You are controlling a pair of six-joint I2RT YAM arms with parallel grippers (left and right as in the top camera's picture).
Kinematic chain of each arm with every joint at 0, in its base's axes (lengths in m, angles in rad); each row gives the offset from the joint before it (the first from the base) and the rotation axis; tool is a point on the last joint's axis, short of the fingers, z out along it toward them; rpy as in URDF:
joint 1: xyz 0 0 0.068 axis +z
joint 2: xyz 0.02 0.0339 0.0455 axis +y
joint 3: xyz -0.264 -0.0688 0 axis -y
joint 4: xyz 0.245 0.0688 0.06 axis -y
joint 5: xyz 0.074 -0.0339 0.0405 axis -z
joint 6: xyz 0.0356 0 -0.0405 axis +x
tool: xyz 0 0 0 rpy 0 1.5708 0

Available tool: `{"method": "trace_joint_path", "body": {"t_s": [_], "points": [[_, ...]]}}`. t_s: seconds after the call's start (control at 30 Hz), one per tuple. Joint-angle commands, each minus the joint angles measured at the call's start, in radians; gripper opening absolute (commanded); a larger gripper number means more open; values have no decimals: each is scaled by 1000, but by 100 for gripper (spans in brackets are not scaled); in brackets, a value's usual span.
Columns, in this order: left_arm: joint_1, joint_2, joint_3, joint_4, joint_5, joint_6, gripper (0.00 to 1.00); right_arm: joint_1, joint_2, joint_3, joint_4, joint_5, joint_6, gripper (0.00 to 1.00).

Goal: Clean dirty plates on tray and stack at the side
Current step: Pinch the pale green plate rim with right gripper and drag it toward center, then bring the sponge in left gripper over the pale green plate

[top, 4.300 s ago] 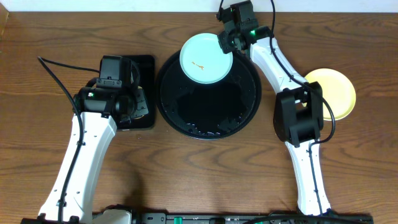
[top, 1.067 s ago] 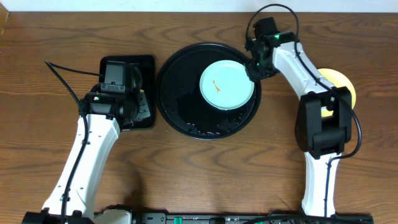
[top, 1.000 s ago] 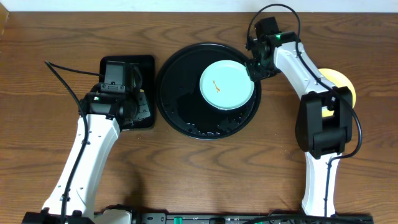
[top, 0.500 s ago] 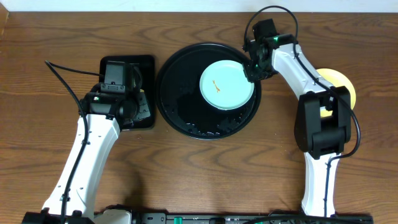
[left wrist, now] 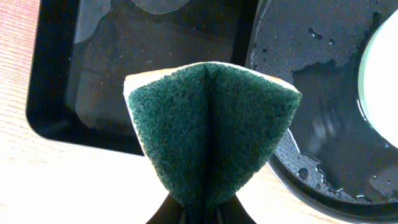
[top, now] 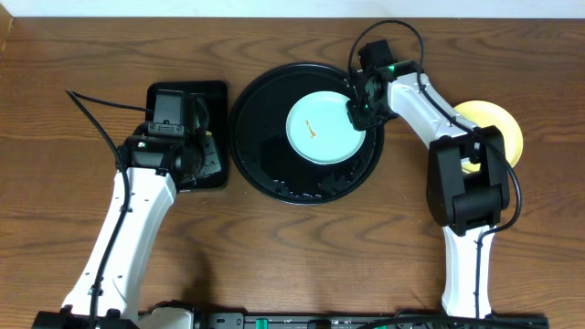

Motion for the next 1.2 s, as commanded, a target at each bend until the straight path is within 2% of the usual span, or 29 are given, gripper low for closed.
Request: {"method": "trace_joint_path", "body": {"t_s": [0.0,0.03,0.1,0.3,0.43,0.57,0.73,0.9,1.0,1.17], "points": [[4,2,-2,2,-5,-8,8,17,-6,-10,9,-20,27,16],[4,2,-2,1,-5,-8,8,16,-6,-10,13,-17,27,15],[4,2,-2,1,-5,-8,8,16,-6,-10,17,-10,27,1],[4,2,-2,2,-5,-8,9,15,-25,-9,73,-10,26,1],[4,2,-2,3,-5,-8,8,16,-114,-8,94,-5,49,1],[4,2,-2,18,-5,-8,8,24,-198,-9,14,67,168,1],[2,2,-2,64,9,-8,8,62,-207,-20,-92,229,245,1],[2,2,-2,130,121,0,8,87,-207,-70,-59,274,304,1],[2,2,-2,152,170,0,8,80,-207,-87,-45,209,318,1],[-11,2,-2,203,340,-1,8,75,-207,-87,-61,147,285,1]]}}
